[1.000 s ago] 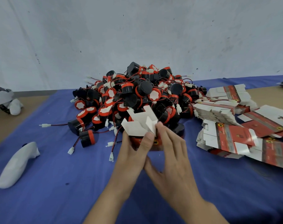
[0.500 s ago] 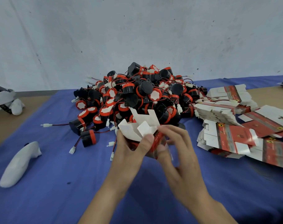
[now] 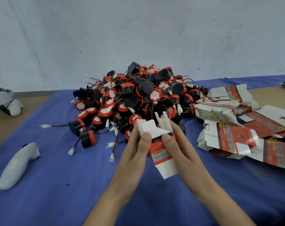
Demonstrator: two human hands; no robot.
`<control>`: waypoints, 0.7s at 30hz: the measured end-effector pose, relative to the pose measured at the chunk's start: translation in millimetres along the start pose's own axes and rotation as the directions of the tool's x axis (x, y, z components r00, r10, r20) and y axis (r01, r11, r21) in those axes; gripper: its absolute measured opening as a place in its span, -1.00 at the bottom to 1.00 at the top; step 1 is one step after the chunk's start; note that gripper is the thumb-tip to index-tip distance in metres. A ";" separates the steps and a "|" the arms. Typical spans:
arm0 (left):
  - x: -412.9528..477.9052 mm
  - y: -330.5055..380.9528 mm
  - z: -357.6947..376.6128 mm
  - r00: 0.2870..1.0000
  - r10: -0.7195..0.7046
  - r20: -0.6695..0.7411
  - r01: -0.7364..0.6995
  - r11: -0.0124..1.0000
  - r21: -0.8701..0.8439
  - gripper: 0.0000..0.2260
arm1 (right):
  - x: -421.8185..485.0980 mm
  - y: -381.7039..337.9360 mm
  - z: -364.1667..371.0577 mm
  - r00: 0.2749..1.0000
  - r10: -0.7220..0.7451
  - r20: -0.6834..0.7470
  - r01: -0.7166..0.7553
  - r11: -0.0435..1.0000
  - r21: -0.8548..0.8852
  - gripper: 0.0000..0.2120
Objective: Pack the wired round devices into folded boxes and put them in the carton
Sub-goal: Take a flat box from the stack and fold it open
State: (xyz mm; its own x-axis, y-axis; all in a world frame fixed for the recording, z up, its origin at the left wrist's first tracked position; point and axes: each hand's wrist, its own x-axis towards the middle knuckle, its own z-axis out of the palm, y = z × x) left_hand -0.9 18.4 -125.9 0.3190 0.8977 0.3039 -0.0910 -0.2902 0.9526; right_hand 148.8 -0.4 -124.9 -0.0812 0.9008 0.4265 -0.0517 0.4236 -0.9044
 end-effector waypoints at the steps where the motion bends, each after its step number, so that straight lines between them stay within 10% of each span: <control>1: 0.4 -0.6 1.4 1.000 0.003 -0.006 -0.003 1.000 -0.005 -0.40 | 0.7 2.3 0.2 1.000 -0.007 -0.018 0.007 1.000 -0.007 -0.54; 21: -3.9 20.0 19.0 0.953 0.285 0.107 -0.292 0.955 0.057 -0.67 | 6.3 22.4 28.1 0.995 0.037 -0.097 -0.063 0.958 -0.281 -0.58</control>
State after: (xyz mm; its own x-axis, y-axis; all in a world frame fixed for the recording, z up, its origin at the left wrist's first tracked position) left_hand 14.0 2.8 -108.3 0.3791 0.7370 0.5596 -0.1263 -0.5578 0.8203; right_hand 119.1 12.1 -142.1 0.0140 0.9207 0.3900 0.2353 0.3761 -0.8962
